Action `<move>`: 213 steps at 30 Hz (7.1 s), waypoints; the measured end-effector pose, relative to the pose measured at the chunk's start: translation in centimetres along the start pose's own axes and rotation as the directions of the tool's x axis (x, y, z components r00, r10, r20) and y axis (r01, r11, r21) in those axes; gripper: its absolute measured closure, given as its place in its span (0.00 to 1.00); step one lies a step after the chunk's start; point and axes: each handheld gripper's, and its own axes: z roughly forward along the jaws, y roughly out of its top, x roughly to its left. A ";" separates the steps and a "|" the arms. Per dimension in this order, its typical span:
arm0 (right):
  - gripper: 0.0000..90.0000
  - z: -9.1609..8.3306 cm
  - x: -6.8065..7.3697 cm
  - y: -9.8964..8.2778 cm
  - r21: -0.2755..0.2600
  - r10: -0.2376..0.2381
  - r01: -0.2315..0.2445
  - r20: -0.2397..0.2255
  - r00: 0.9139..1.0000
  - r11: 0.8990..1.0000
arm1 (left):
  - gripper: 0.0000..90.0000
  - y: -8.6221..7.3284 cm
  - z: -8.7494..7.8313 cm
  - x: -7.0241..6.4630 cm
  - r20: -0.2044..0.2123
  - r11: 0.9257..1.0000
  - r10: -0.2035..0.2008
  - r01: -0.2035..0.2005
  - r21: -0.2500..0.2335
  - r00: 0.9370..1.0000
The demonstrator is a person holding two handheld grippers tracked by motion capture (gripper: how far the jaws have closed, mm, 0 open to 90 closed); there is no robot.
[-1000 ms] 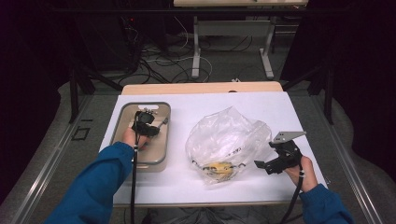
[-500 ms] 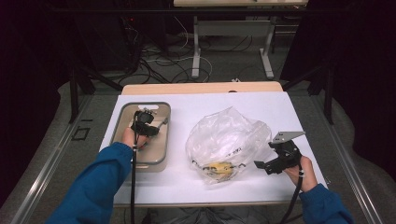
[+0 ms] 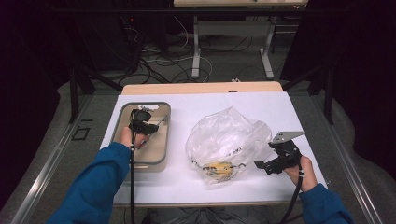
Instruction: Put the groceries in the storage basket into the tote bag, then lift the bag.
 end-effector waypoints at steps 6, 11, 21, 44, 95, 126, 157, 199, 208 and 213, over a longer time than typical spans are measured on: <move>0.01 0.0 0.1 0.0 0.001 0.006 -0.006 -0.003 1.000 1.000 | 0.90 0.4 -1.1 0.0 -0.003 1.000 0.005 -0.006 -0.027 1.000; 0.01 0.0 0.1 0.1 -0.005 0.005 -0.005 0.000 1.000 1.000 | 0.90 0.6 -2.1 -0.1 -0.001 0.999 0.002 -0.002 -0.047 1.000; 0.01 -0.6 0.6 0.7 -0.017 -0.017 0.017 0.001 1.000 1.000 | 0.90 1.1 -4.3 -0.6 -0.008 0.995 0.038 -0.038 -0.088 0.999; 0.00 -1.7 2.3 4.7 -0.105 0.032 -0.035 -0.035 0.999 0.994 | 0.90 3.8 -8.9 -5.2 0.027 0.973 0.164 -0.157 -0.169 0.986; 0.24 7.0 2.6 10.4 -0.203 0.408 -0.438 -0.175 0.896 0.876 | 0.90 4.3 -4.2 -19.3 0.221 0.918 0.379 -0.334 -0.214 0.899; 0.89 2.8 -2.7 8.4 -0.323 0.588 -0.621 -0.205 0.783 0.714 | 0.53 0.3 -4.5 -18.6 0.170 0.920 0.346 -0.299 -0.252 0.923; 0.39 7.5 -1.5 8.9 0.011 0.397 -0.398 0.018 0.917 0.917 | 0.33 -3.7 -3.7 -18.8 0.145 0.932 0.331 -0.298 -0.209 0.932; 0.00 1.0 -1.0 6.5 0.093 0.163 -0.155 -0.091 0.982 0.984 | 0.18 -3.6 -5.7 -17.1 0.069 0.924 0.307 -0.280 -0.261 0.949; 0.04 0.0 -1.3 6.8 0.095 0.165 -0.161 -0.042 0.985 0.982 | 0.21 -1.8 -6.3 -17.4 0.023 0.917 0.310 -0.293 -0.270 0.950; 0.04 -0.2 -1.5 6.5 0.097 0.165 -0.163 -0.012 0.986 0.982 | 0.23 -0.5 -5.6 -18.8 0.022 0.908 0.342 -0.324 -0.265 0.940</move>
